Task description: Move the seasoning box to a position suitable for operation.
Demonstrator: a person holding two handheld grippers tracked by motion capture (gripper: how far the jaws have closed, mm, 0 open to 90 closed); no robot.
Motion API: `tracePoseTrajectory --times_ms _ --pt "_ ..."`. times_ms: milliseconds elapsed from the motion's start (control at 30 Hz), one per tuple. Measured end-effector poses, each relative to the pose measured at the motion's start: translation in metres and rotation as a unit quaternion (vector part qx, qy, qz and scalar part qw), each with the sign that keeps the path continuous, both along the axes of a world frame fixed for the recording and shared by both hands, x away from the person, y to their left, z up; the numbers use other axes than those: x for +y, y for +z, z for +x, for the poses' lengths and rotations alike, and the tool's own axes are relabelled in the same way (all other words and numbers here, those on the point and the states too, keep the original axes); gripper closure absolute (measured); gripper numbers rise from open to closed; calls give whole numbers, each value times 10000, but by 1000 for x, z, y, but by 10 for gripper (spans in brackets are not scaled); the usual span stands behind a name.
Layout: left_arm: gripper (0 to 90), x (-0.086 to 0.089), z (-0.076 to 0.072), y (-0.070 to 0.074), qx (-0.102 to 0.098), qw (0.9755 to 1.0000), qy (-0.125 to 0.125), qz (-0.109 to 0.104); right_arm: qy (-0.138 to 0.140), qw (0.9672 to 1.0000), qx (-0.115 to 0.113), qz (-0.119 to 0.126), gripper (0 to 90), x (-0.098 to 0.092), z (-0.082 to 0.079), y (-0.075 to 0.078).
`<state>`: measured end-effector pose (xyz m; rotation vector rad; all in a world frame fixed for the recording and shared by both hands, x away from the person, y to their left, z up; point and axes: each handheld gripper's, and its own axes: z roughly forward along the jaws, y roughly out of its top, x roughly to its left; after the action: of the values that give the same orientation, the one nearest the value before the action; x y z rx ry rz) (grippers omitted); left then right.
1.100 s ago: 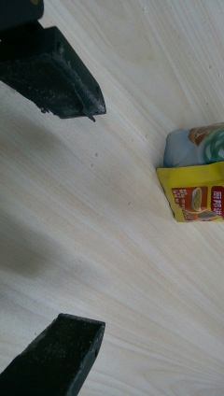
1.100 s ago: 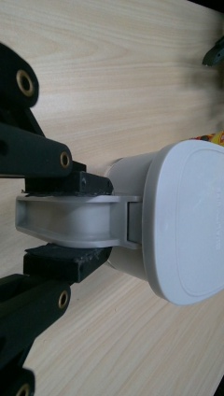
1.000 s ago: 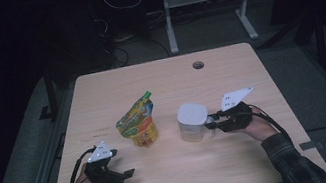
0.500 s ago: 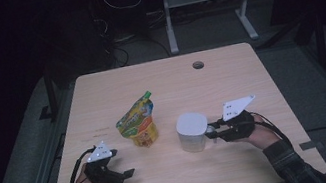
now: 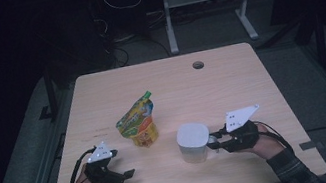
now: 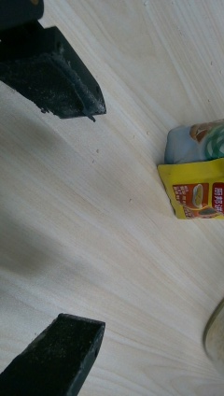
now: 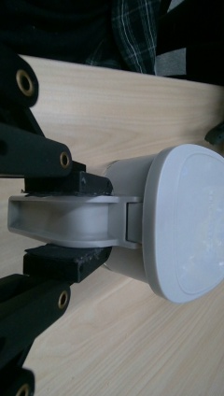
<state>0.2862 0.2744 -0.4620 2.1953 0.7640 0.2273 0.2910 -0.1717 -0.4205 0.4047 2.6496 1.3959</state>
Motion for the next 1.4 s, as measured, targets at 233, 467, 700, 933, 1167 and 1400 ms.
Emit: tracePoseTrajectory --times_ms 233,467,700,933,1167,1400 --pt "0 -1 -1 0 25 10000 -3 1 92 9999 53 32 684 -1 -14 -2" --pt "0 -1 -1 0 30 10000 -8 12 18 9997 199 154 651 -5 -19 -7" --pt "0 -1 -1 0 22 10000 9 -6 -239 9985 168 474 584 -15 -26 -5" --pt "0 -1 -1 0 26 10000 11 22 -576 9959 206 669 635 -33 -37 -3" --pt "0 -2 -1 0 22 10000 5 34 -513 9946 412 799 896 -34 -45 -8" --pt "0 -2 -2 -1 10 10000 -8 39 -301 9943 551 859 898 -24 -41 -17"
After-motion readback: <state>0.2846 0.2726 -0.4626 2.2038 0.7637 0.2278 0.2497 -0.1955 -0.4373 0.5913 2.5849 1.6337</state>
